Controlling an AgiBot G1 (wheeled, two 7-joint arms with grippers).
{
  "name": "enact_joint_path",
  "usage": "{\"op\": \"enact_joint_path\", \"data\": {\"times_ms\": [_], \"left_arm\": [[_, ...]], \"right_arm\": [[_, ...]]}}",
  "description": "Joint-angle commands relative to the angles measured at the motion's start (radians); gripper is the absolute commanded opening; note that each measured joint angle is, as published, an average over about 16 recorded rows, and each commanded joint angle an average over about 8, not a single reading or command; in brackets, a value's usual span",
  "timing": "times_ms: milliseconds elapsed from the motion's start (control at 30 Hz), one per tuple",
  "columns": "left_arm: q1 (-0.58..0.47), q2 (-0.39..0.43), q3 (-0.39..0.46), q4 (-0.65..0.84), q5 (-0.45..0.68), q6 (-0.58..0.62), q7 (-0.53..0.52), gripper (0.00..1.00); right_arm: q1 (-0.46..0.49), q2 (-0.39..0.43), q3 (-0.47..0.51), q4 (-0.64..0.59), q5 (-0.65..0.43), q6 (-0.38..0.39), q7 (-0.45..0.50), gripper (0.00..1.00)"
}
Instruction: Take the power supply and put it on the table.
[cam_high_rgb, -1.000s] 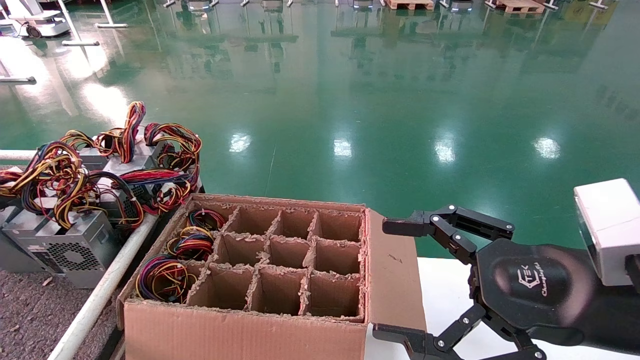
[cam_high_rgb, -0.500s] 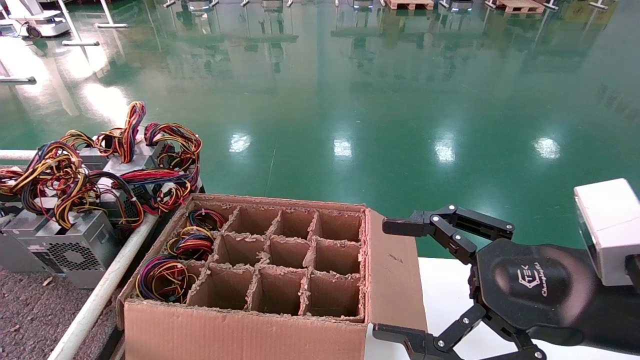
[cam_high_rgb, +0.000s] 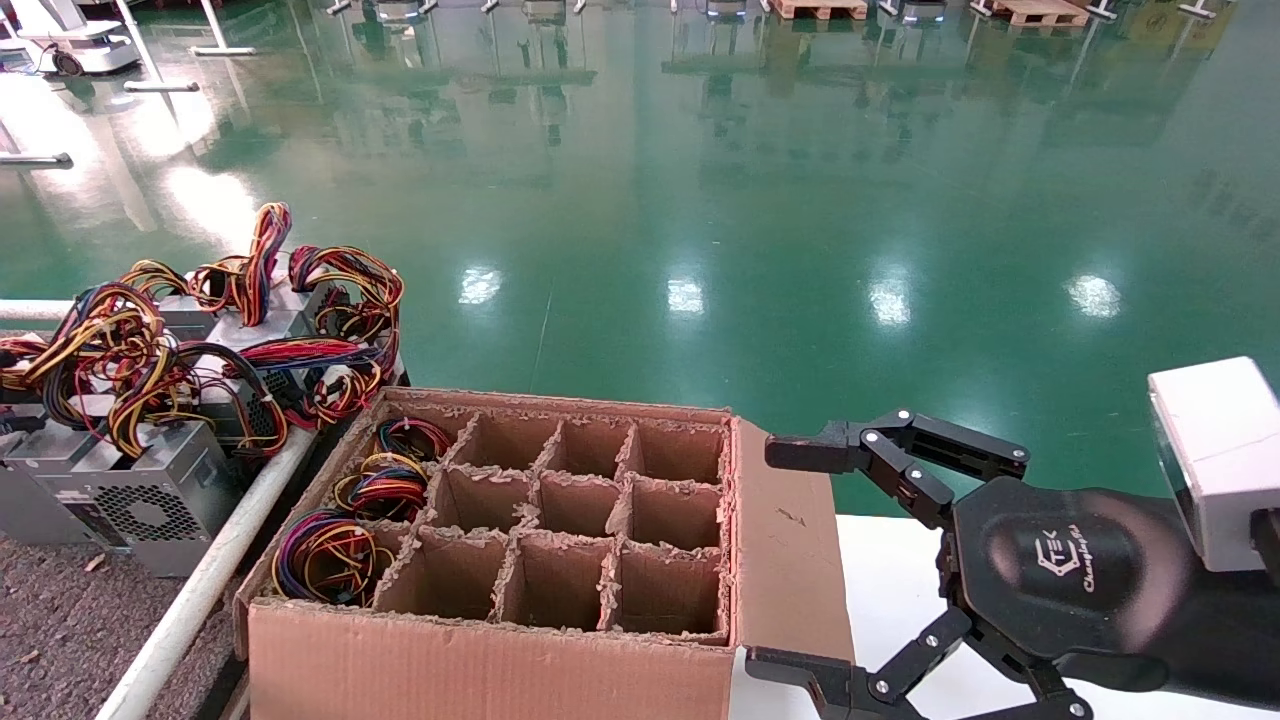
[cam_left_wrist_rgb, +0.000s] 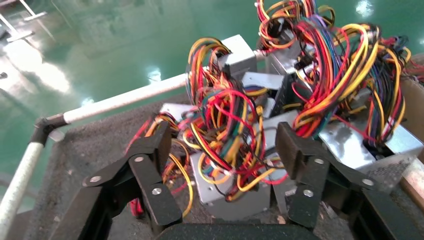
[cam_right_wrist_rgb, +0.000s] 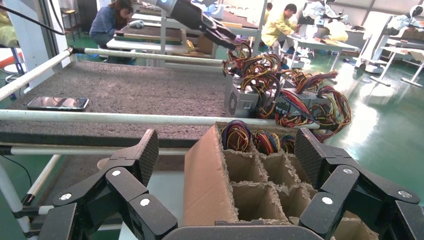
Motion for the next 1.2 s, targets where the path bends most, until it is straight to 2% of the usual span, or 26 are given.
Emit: {"op": "enact_joint_path", "data": {"times_ms": [33, 467, 833, 1200], "left_arm": [[-0.005, 0.0, 0.001, -0.005, 0.001, -0.003, -0.002, 1.0], [-0.046, 0.009, -0.012, -0.022, -0.018, 0.008, -0.029, 1.0], [-0.144, 0.054, -0.055, -0.022, -0.08, 0.005, -0.168, 1.0], [-0.224, 0.136, -0.084, -0.086, -0.125, -0.017, -0.249, 1.0]], "right_arm": [[0.0, 0.0, 0.0, 0.0, 0.0, 0.0, 0.0, 1.0], [0.0, 0.0, 0.0, 0.0, 0.0, 0.0, 0.0, 1.0], [0.0, 0.0, 0.0, 0.0, 0.0, 0.0, 0.0, 1.0], [0.0, 0.0, 0.0, 0.0, 0.0, 0.0, 0.0, 1.0]]}}
